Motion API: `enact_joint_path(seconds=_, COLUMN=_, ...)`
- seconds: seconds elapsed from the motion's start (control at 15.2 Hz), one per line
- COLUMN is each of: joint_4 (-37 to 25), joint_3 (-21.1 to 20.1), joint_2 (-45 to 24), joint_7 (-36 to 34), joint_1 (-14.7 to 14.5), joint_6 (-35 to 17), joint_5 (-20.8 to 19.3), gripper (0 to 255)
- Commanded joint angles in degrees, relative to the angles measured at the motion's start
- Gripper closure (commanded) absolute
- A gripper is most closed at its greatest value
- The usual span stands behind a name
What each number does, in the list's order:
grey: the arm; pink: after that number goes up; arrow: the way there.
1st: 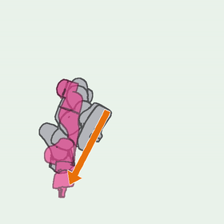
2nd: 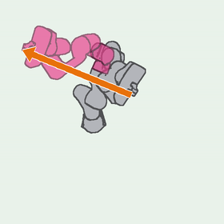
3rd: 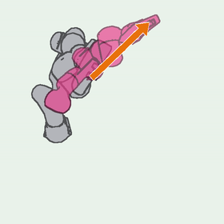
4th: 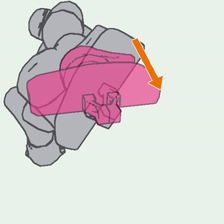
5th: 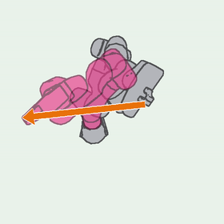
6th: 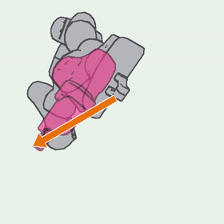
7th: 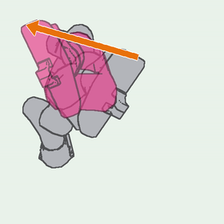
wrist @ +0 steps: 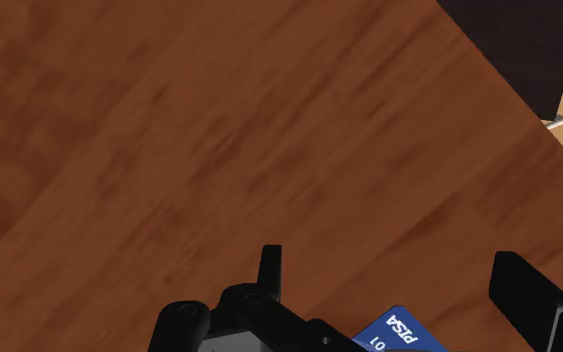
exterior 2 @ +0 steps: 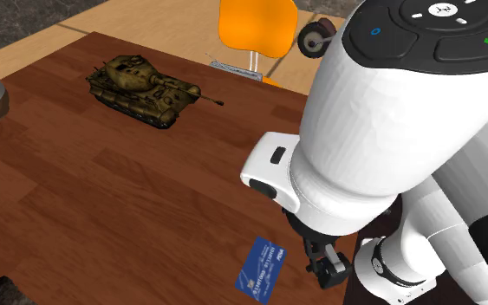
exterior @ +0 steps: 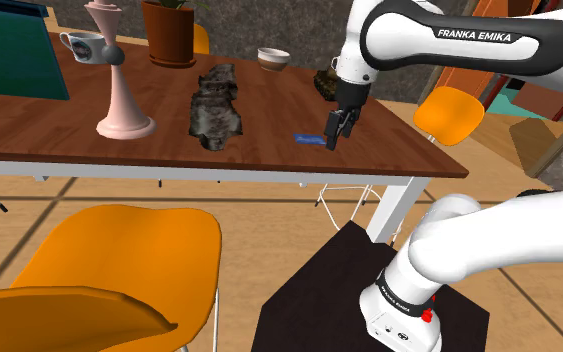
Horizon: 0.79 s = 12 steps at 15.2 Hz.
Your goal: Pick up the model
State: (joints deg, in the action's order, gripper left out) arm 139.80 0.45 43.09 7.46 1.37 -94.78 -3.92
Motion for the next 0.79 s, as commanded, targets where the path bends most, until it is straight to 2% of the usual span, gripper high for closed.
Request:
enact_joint_path(seconds=0.0, joint_4=0.00, joint_3=0.00, joint_2=0.00, joint_7=0.00, joint_1=0.00, joint_6=0.00, joint_5=0.00, gripper=0)
enact_joint_path(seconds=0.73, joint_4=-19.80, joint_3=5.67, joint_2=-19.93, joint_7=-3.79, joint_1=6.32, joint_6=-1.86, joint_5=-1.79, gripper=0)
